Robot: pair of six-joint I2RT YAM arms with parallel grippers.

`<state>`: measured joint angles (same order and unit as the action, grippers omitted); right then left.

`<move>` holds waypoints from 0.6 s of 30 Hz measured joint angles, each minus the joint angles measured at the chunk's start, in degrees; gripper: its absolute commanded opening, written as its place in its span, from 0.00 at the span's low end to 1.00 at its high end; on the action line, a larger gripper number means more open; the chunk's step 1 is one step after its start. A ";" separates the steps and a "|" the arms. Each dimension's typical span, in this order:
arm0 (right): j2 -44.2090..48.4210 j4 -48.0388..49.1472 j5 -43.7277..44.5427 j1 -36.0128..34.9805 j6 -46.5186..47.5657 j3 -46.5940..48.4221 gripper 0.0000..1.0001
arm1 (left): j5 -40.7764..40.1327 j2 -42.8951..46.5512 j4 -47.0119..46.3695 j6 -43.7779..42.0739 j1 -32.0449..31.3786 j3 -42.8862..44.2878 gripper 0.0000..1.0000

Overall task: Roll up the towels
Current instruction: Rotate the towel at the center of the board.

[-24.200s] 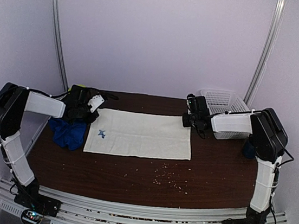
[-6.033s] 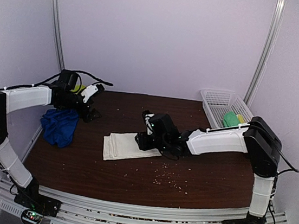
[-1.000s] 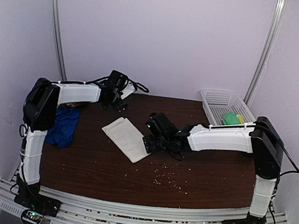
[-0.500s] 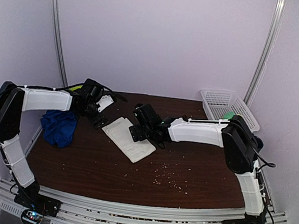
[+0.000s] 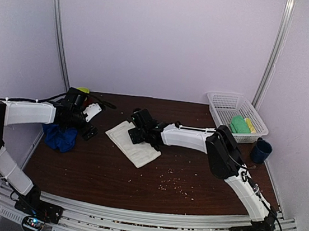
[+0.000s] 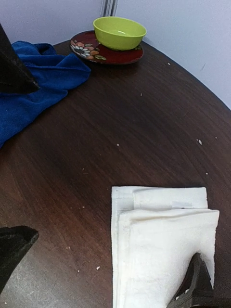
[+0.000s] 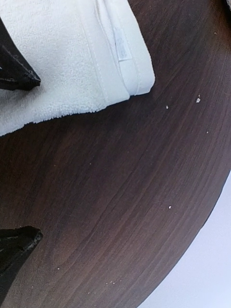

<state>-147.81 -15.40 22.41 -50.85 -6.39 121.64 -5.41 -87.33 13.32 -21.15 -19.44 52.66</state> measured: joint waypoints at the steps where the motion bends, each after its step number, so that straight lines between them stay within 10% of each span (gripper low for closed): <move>1: -0.24 -0.02 0.17 0.24 -0.48 0.00 0.99 | 0.26 0.31 -0.04 -0.20 0.00 -0.13 0.98; 18: 15.45 8.39 3.98 4.20 -12.28 -28.61 1.00 | 7.63 0.50 -4.83 -7.28 -0.09 -4.85 0.98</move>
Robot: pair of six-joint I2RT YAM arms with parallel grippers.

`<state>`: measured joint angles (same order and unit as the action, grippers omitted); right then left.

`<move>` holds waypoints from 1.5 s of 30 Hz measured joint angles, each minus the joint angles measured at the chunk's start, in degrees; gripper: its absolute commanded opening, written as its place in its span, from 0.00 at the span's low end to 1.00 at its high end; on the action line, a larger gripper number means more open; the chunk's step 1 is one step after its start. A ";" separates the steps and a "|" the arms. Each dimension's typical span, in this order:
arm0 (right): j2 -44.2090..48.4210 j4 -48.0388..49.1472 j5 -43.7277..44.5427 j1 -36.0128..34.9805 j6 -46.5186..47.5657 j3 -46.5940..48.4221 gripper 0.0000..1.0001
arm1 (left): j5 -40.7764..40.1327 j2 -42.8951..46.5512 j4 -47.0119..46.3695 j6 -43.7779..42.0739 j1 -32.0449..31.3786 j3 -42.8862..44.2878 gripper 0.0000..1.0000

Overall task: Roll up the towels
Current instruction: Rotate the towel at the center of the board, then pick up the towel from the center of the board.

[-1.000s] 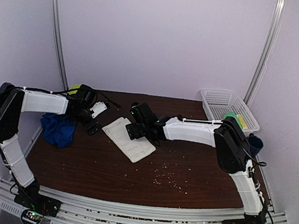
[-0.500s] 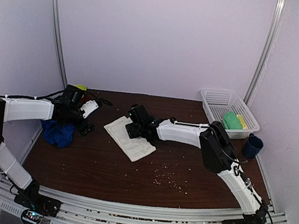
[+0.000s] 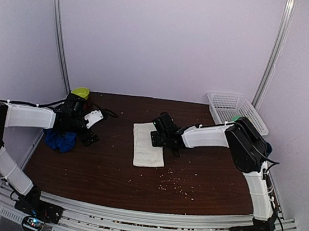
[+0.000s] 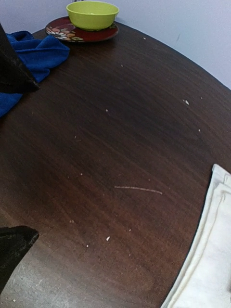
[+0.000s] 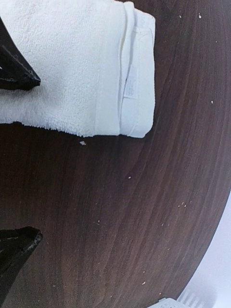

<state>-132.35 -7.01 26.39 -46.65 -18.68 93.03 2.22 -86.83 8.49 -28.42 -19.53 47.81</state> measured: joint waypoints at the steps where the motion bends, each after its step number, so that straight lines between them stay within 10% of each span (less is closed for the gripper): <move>1: 1.16 0.00 -0.68 0.04 -0.17 -1.44 1.00 | 0.15 0.02 0.00 -0.22 -0.07 -0.15 0.98; 22: 39.21 1.38 -0.15 -2.80 3.78 -27.87 1.00 | 7.72 5.81 -13.35 -34.36 -23.74 -10.97 0.83; 45: 53.77 1.14 2.62 -2.80 5.51 -40.89 1.00 | -0.76 -15.12 -18.73 -38.86 -29.64 -0.35 0.52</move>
<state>-78.59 -5.87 29.02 -49.45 -13.17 52.14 1.45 -101.95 -10.24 -67.29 -49.17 47.46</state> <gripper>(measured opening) 0.999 0.611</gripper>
